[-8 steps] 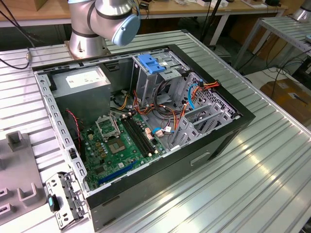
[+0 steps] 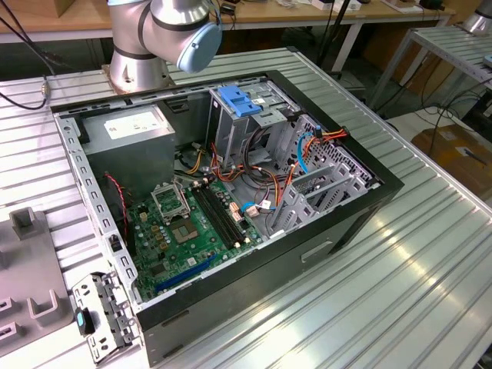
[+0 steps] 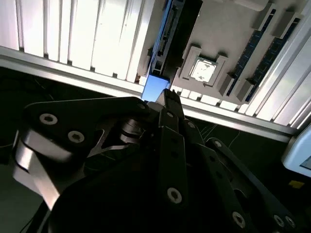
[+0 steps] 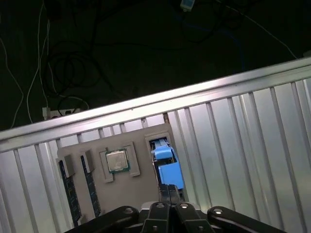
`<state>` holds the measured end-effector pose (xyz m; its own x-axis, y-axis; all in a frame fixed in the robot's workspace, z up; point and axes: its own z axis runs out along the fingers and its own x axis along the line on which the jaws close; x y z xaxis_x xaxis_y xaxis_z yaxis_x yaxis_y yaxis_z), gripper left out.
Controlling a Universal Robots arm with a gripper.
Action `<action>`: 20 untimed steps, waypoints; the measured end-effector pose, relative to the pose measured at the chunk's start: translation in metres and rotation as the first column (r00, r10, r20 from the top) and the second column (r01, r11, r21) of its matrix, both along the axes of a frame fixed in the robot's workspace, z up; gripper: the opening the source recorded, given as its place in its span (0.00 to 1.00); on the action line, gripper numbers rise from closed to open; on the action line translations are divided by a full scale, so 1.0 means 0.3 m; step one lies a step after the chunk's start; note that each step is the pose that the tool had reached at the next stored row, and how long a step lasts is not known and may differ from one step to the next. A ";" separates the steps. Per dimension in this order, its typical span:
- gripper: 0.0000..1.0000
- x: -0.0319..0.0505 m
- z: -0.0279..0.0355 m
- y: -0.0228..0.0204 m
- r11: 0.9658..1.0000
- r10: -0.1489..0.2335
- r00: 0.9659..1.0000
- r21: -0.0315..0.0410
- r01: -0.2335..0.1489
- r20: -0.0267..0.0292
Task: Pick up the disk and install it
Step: 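Pick up the disk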
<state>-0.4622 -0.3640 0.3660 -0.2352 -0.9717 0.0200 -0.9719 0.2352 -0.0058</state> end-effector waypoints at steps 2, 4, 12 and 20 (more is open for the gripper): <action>0.11 0.000 0.000 0.000 1.000 0.001 1.000 0.000 -0.001 0.000; 0.11 0.000 0.000 0.000 1.000 0.001 1.000 0.000 -0.001 0.000; 0.25 0.000 0.000 0.000 1.000 0.001 1.000 0.000 -0.001 0.000; 0.32 0.000 -0.003 0.000 1.000 0.020 1.000 0.000 -0.020 0.001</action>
<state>-0.4623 -0.3640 0.3651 -0.2155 -0.9763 0.0197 -0.9765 0.2154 -0.0066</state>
